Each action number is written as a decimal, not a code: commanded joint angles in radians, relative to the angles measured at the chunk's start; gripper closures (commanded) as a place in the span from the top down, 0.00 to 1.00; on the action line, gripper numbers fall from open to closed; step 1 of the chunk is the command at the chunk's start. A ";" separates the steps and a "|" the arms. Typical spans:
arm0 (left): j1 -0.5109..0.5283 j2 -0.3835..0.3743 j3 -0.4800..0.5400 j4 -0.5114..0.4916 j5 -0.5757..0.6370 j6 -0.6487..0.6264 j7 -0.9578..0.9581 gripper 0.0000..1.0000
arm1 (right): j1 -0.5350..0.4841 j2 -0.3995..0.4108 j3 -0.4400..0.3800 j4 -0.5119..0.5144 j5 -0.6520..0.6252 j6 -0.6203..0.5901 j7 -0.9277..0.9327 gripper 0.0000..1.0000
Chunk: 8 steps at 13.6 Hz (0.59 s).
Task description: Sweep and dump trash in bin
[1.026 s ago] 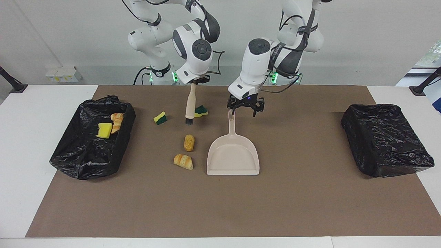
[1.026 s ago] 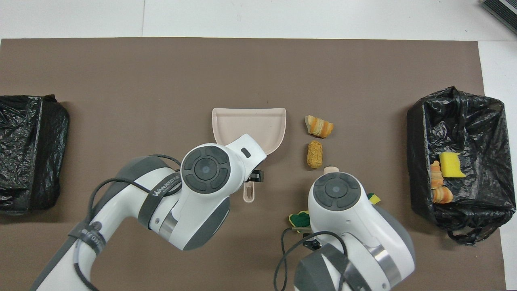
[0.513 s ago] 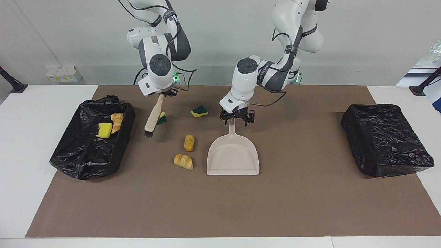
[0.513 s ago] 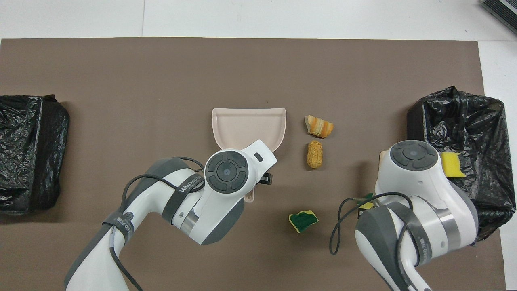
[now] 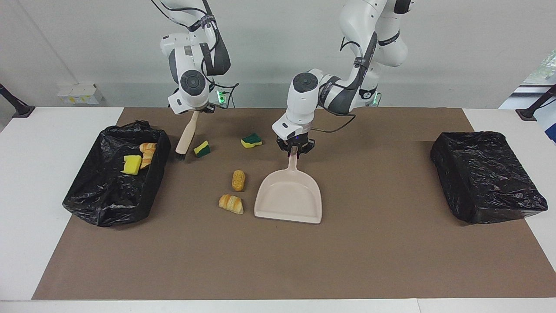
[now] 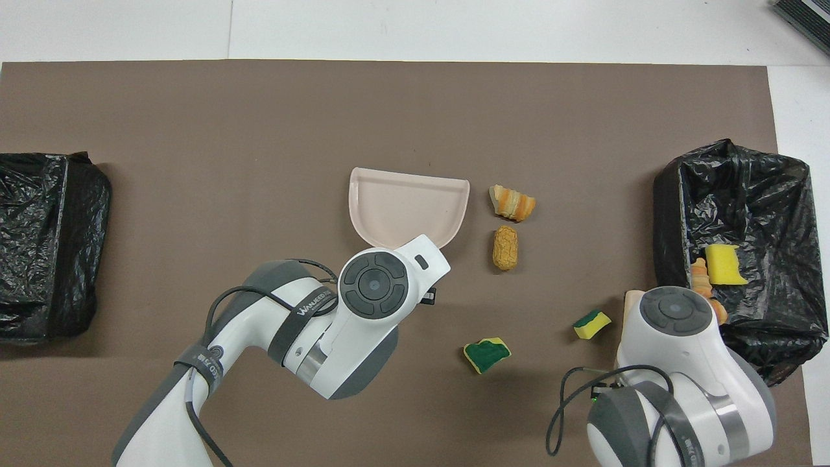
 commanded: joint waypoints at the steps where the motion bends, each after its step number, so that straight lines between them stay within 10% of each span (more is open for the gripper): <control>1: 0.017 -0.037 0.020 -0.019 0.000 -0.046 0.151 0.00 | 0.006 -0.001 0.011 -0.036 0.007 0.089 0.014 0.00; 8: 0.104 -0.103 0.037 -0.018 0.092 -0.246 0.691 0.00 | 0.133 0.255 0.016 0.211 0.157 0.116 0.100 0.00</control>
